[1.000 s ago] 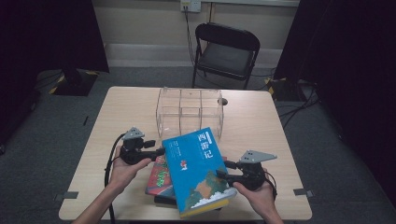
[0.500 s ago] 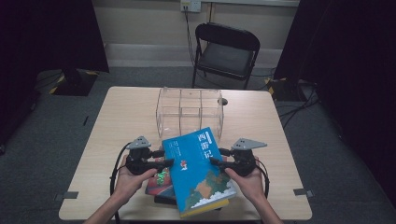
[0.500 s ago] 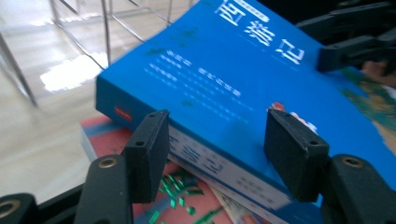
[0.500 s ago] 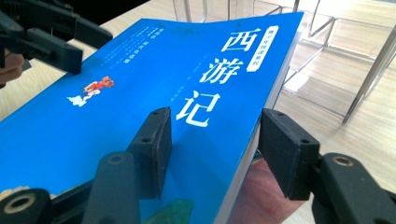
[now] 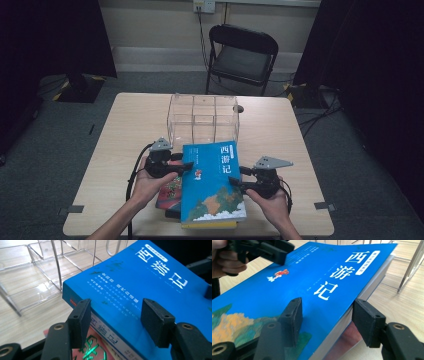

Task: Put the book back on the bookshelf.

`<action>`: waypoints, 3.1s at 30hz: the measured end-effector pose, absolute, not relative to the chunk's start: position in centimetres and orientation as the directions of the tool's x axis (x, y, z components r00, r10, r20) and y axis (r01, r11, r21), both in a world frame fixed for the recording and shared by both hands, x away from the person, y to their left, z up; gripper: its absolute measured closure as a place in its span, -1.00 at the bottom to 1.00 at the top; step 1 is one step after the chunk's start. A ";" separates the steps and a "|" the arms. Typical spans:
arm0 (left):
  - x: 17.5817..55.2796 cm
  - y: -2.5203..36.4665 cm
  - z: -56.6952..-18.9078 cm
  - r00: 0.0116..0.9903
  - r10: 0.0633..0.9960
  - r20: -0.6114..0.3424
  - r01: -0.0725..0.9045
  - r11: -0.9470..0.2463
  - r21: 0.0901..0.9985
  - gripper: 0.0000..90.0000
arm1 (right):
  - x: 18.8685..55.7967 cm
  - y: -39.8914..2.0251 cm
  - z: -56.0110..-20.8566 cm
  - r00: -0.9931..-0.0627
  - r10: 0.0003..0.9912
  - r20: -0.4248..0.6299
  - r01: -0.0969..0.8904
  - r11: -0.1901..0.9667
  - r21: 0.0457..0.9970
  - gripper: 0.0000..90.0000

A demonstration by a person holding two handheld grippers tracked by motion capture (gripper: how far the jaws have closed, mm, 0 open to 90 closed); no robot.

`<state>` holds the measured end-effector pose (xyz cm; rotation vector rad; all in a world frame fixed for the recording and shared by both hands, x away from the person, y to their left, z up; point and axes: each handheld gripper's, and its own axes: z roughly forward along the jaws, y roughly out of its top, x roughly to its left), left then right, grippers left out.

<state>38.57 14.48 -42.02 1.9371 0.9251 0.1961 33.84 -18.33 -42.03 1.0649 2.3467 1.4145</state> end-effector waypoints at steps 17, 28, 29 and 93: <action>37.6 14.9 -42.8 0.700 0.633 -0.331 0.563 -0.203 0.801 -0.15 | 33.4 -19.0 -42.3 -0.720 0.658 0.220 0.488 0.255 0.835 0.05; 36.6 15.7 -42.4 0.710 0.632 -0.310 0.555 -0.233 0.798 -0.22 | 34.7 -18.5 -42.4 -0.719 0.659 0.218 0.481 0.247 0.841 0.11; 36.6 15.6 -42.4 0.709 0.633 -0.310 0.559 -0.238 0.794 -0.25 | 34.7 -18.4 -42.3 -0.718 0.662 0.214 0.481 0.251 0.840 0.11; 36.7 15.6 -43.5 0.681 0.624 -0.383 0.602 -0.181 0.777 -0.43 | 35.6 -17.8 -41.2 -0.614 0.708 0.349 0.590 0.118 0.799 0.37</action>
